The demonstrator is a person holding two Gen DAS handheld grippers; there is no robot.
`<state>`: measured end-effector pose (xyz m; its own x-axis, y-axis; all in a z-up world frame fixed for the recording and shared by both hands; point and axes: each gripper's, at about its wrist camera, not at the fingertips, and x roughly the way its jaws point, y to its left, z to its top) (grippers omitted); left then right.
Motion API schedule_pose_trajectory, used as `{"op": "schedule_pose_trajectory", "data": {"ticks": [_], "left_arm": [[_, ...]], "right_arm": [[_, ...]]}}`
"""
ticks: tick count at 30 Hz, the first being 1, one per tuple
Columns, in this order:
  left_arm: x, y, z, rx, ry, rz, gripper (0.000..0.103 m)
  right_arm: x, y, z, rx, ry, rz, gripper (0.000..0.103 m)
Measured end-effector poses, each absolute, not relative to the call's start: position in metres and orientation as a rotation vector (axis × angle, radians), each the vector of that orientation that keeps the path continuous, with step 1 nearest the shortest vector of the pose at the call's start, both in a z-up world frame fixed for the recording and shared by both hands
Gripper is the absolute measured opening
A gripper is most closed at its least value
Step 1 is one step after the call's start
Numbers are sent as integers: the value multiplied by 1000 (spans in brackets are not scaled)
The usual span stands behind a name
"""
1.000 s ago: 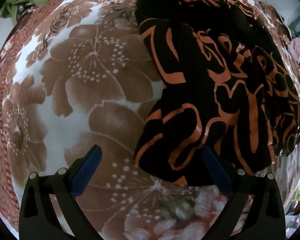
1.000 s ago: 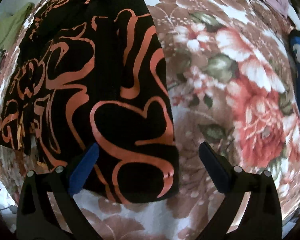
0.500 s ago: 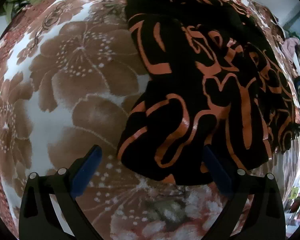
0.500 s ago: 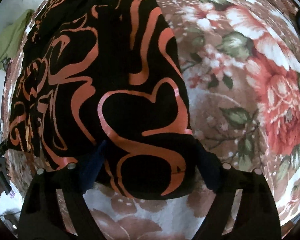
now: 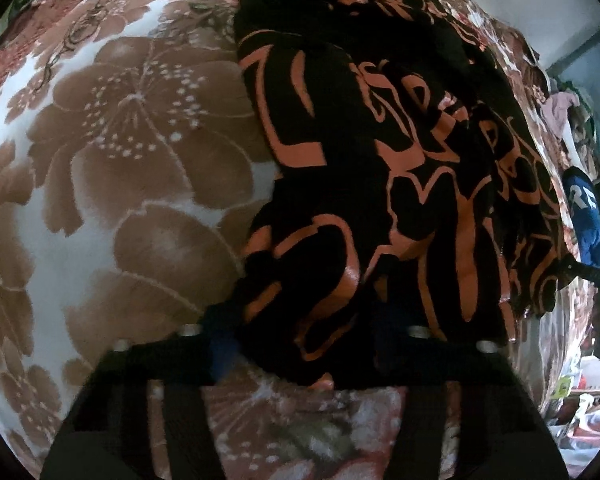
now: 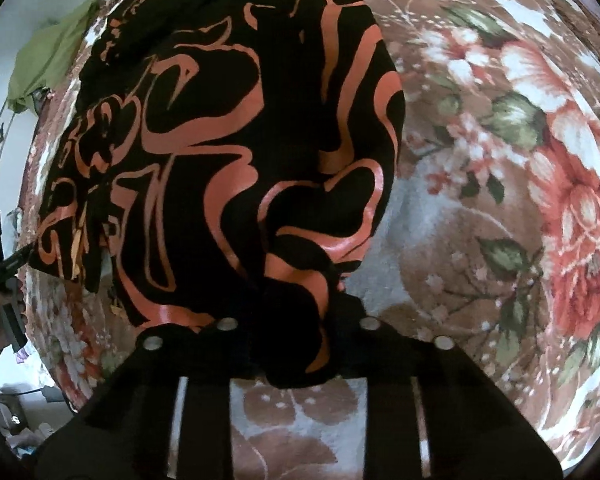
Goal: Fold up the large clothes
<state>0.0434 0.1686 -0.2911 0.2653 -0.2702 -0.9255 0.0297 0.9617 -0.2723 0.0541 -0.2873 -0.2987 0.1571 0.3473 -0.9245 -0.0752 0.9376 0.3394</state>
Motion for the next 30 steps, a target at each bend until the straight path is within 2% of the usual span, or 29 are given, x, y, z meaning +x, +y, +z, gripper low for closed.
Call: {"op": "schedule_pose_trajectory", "data": {"ticks": [1,3,6,21,30], "left_arm": [[42,168,-290,-217,1291,-208,36],[41,168,-287,-232,1294,-250,18],[44,162,-276,-270,1282,-315,14],[110,123,-154,-352,1004,-493,12],[191,124,-102,-350,872,-525,12]], "right_arm": [[61,-292,-299,250,1383,312,16],[63,-291,-296,279,1382,326,15],[71,-288,-281,293,1361,356,13],[134,-245,-147,284,1110,573,12],[226,-242,-80,257,966,594,12]]}}
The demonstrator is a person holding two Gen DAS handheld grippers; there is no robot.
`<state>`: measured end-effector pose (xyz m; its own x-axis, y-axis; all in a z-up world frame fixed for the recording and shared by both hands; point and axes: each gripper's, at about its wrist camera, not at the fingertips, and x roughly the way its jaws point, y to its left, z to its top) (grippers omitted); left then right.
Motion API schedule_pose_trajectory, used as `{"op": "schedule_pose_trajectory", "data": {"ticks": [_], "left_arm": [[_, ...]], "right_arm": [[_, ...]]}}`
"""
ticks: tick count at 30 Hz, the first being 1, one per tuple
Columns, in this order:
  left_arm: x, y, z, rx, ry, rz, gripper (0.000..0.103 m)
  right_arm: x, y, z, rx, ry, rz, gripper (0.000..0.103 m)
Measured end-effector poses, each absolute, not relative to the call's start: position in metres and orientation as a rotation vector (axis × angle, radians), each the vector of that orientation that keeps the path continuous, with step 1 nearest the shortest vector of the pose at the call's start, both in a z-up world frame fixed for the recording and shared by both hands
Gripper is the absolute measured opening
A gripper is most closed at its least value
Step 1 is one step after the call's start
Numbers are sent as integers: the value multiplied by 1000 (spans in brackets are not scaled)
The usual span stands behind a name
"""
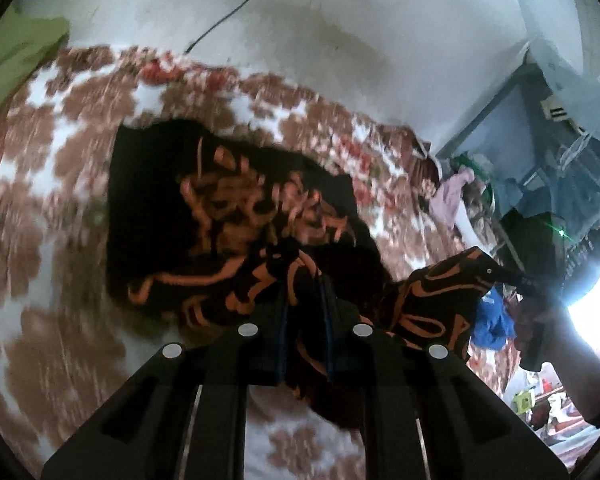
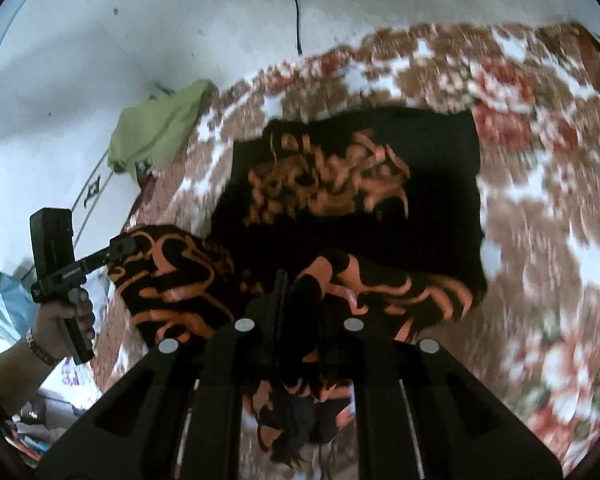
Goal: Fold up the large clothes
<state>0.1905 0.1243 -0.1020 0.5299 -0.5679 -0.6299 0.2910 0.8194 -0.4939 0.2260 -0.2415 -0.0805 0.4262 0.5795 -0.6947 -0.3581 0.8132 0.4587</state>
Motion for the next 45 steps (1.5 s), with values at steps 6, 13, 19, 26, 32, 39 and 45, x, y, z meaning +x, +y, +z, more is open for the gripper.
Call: {"op": "schedule_pose_trajectory", "data": {"ticks": [6,13,19,26,32,39,45], "left_arm": [[267,124,-86,-384,831,-525,12],[390,119,-105,-404,896,-475,12],[474,123,-139,-408,973,-383,12],[538,167,-156,-454,947,-247,9],[575,181,-211,-436,1051,-202,6],[588,181,-247,-350,1098,-219,6],[571,204,-228,-375,1048,-184,69]], "right_arm": [[306,-227,-66,264,916,596,12],[426,-215,-83,263,902,524,12],[509,-217,-126,246,954,470,12],[580,-240,-159,254,973,381,12],[619,-251,-211,195,1053,303,11],[626,-258,-277,193,1143,284,12],[607,-262,-240,197,1029,265,96]]}}
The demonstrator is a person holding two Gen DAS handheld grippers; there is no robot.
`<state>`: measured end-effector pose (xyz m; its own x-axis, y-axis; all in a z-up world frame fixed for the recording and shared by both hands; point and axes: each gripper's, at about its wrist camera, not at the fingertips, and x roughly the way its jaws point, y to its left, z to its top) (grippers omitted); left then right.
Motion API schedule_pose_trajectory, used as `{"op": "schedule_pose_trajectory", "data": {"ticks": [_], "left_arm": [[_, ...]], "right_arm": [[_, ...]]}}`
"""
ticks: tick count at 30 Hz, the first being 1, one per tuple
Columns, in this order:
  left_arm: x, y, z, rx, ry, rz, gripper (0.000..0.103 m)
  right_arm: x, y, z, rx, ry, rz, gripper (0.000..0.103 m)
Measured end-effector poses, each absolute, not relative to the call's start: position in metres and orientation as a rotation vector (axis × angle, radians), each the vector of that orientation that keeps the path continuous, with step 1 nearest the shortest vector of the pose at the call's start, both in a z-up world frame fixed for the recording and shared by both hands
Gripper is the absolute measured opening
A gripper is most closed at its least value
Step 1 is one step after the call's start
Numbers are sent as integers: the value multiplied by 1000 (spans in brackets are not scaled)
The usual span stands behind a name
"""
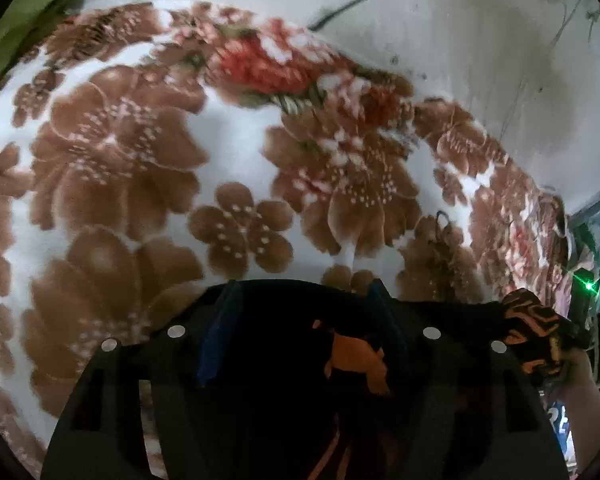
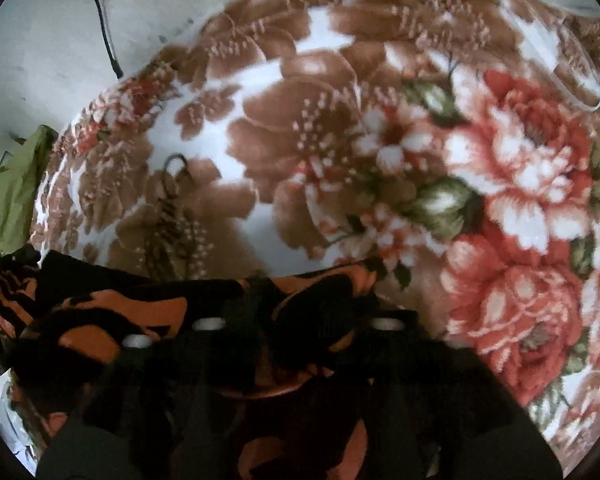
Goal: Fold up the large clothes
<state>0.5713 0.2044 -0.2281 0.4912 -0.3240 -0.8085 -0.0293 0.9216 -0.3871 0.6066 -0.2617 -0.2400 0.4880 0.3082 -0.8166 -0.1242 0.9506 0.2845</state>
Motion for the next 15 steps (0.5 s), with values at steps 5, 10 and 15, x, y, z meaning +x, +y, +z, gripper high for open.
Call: {"op": "schedule_pose_trajectory", "data": {"ticks": [5,10,15], "left_arm": [[537,229,-203,-377,1005,-145,77],[501,225,-198,-184,1025,-189,77],[488,206,-204,-39,1027,-312,76]], "right_arm": [[584,-270,-184,196,907,283,98],[535,-250,-151,184,883,345,98],[461,-188,-145,151,917,492,98]]}}
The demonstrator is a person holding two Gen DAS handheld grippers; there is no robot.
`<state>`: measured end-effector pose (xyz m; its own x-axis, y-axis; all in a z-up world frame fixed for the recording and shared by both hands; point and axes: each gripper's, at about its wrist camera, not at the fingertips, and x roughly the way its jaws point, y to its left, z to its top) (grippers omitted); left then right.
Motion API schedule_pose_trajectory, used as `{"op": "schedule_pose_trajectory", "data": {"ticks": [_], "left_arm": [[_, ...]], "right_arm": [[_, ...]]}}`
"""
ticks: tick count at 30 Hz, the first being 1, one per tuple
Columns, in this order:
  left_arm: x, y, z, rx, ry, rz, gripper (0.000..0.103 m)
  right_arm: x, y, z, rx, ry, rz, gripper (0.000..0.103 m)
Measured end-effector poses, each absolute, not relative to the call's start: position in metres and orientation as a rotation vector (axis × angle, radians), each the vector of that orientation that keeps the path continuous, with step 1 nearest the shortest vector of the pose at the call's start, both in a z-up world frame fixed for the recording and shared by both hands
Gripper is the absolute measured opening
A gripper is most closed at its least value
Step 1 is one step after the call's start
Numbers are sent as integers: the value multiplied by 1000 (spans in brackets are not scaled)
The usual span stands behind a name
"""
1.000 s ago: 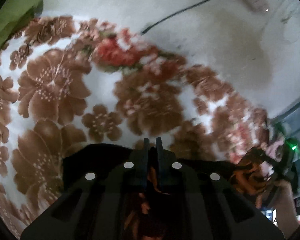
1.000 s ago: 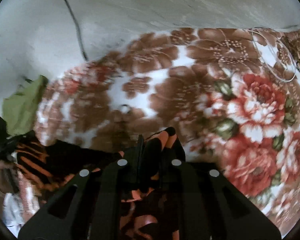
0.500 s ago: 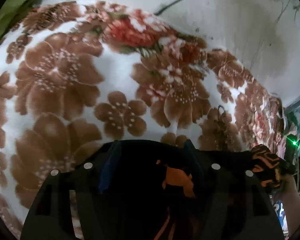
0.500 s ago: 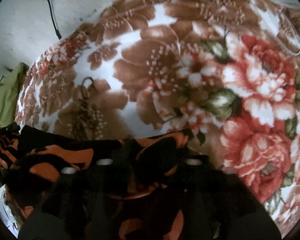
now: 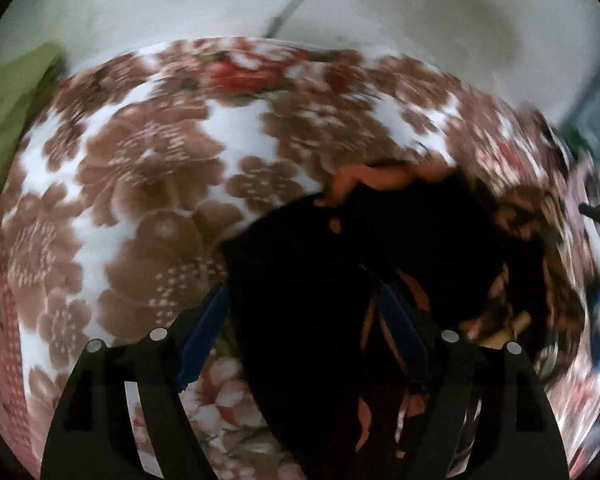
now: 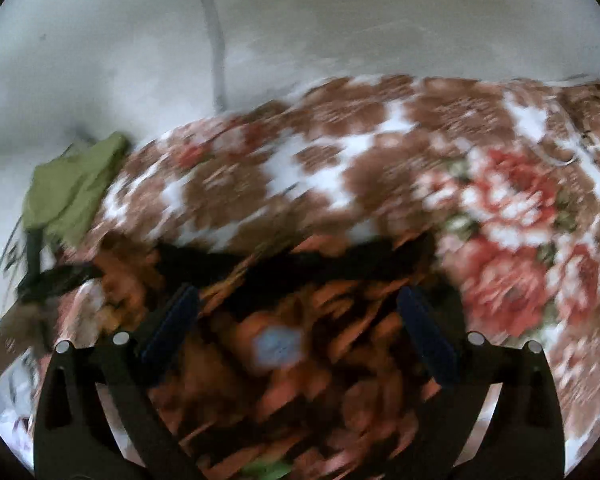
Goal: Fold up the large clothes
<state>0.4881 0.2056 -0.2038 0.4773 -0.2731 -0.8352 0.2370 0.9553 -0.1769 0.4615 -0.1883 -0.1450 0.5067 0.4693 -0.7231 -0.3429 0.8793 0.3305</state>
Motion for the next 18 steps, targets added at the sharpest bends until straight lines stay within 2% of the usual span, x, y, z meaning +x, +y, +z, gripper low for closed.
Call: {"op": "schedule_pose_trajectory", "data": {"ticks": [9,14,16,18], "left_arm": [[511,158,-212,174,1032,-455,76],[514,148,-211,133,1010,-501,77],[514,149,-212,94,1009,-504,77],[512,152,-213,52,1006,-511,77]], "right_arm": [[367,-45,-187,-83,1017,728,98],[360,-4,-194,-239,931,677,97],[370,3,-196,-287,909,627,87],[382,5,-199,-321,894,577,69]]}}
